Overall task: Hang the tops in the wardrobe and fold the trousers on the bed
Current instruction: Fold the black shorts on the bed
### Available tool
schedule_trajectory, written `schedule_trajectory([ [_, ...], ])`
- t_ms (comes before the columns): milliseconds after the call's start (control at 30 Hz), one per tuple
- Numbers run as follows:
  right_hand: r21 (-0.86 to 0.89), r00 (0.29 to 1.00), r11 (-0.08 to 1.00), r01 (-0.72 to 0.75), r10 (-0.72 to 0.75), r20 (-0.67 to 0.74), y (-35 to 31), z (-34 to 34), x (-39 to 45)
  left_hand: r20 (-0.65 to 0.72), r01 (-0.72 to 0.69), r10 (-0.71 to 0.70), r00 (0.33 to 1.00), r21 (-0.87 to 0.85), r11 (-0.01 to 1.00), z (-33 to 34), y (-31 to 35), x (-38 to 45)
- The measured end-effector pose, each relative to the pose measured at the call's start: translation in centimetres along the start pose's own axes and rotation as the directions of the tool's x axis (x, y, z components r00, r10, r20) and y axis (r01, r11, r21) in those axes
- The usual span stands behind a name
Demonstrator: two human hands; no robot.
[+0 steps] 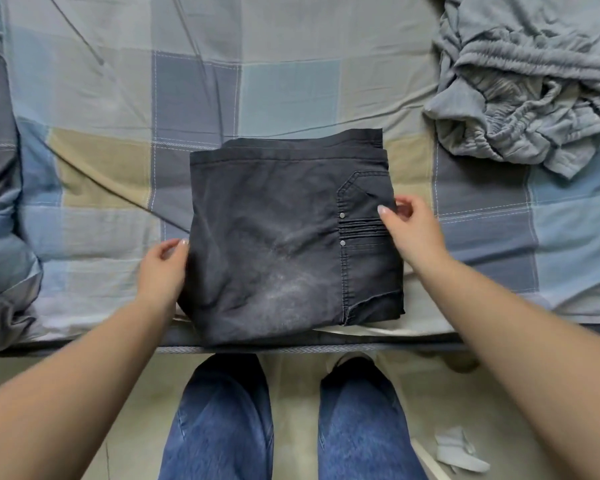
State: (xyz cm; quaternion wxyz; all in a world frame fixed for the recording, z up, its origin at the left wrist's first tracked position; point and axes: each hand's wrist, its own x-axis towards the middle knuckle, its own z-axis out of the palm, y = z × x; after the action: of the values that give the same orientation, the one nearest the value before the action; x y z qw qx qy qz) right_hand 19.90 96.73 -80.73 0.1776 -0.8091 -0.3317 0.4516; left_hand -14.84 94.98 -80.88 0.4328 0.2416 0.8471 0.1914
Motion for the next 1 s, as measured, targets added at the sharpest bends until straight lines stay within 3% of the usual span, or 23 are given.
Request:
schedule_trajectory([
  [100, 0.054, 1.000, 0.999, -0.008, 0.009, -0.013, -3.2, 0.8, 3.6, 0.061, -0.012, 0.014, 0.998, -0.031, 0.999, 1.8, 4.1, 2.0],
  [233, 0.293, 0.994, 0.952, -0.089, 0.103, -0.031, -5.2, 1.0, 5.5, 0.117, -0.012, 0.026, 0.993, -0.116, 0.993, 3.2, 6.9, 3.6],
  [333, 0.181, 0.985, 0.979, 0.091, -0.061, -0.163, -5.8, 0.5, 5.4, -0.046, -0.157, 0.153, 0.987, -0.102, 0.982, 3.2, 7.2, 4.0],
  [433, 0.196, 0.965, 0.966, 0.172, -0.125, -0.230, -6.4, 0.0, 5.9, -0.190, -0.200, 0.170, 0.967, -0.150, 0.968, 2.6, 6.9, 4.7],
  [567, 0.056, 0.985, 0.994, 0.090, -0.080, -0.150, -6.8, 1.1, 7.9, -0.171, -0.155, 0.129, 0.977, -0.153, 0.976, 3.0, 6.5, 5.6],
  [667, -0.062, 0.988, 0.997, 0.038, -0.046, -0.150, -7.4, 1.9, 8.5, -0.190, -0.258, 0.266, 0.945, 0.068, 0.964, 3.7, 6.9, 4.8],
  [700, -0.122, 0.976, 0.991, 0.056, -0.081, -0.204, -7.6, 2.0, 8.1, -0.172, -0.352, 0.382, 0.908, 0.183, 0.918, 4.0, 7.1, 4.1],
  [767, -0.293, 0.917, 0.920, 0.260, -0.330, -0.223, -8.2, 2.3, 6.0, -0.026, -0.597, 0.640, 0.768, 0.332, 0.730, 4.9, 7.5, 2.1],
  [833, -0.443, 0.808, 0.732, 0.518, -0.589, -0.028, -8.1, 3.4, 3.2, 0.202, -0.780, 0.776, 0.598, 0.369, 0.505, 6.2, 7.4, 0.2],
  [933, -0.620, 0.707, 0.412, 0.668, -0.611, 0.356, -6.2, 5.7, 0.2, 0.514, -0.869, 0.736, 0.442, 0.448, 0.209, 8.9, 6.7, -1.4],
  [1000, -0.692, 0.668, 0.201, 0.694, -0.539, 0.513, -4.6, 6.7, 0.4, 0.641, -0.847, 0.644, 0.419, 0.531, 0.022, 10.2, 6.1, -1.3],
])
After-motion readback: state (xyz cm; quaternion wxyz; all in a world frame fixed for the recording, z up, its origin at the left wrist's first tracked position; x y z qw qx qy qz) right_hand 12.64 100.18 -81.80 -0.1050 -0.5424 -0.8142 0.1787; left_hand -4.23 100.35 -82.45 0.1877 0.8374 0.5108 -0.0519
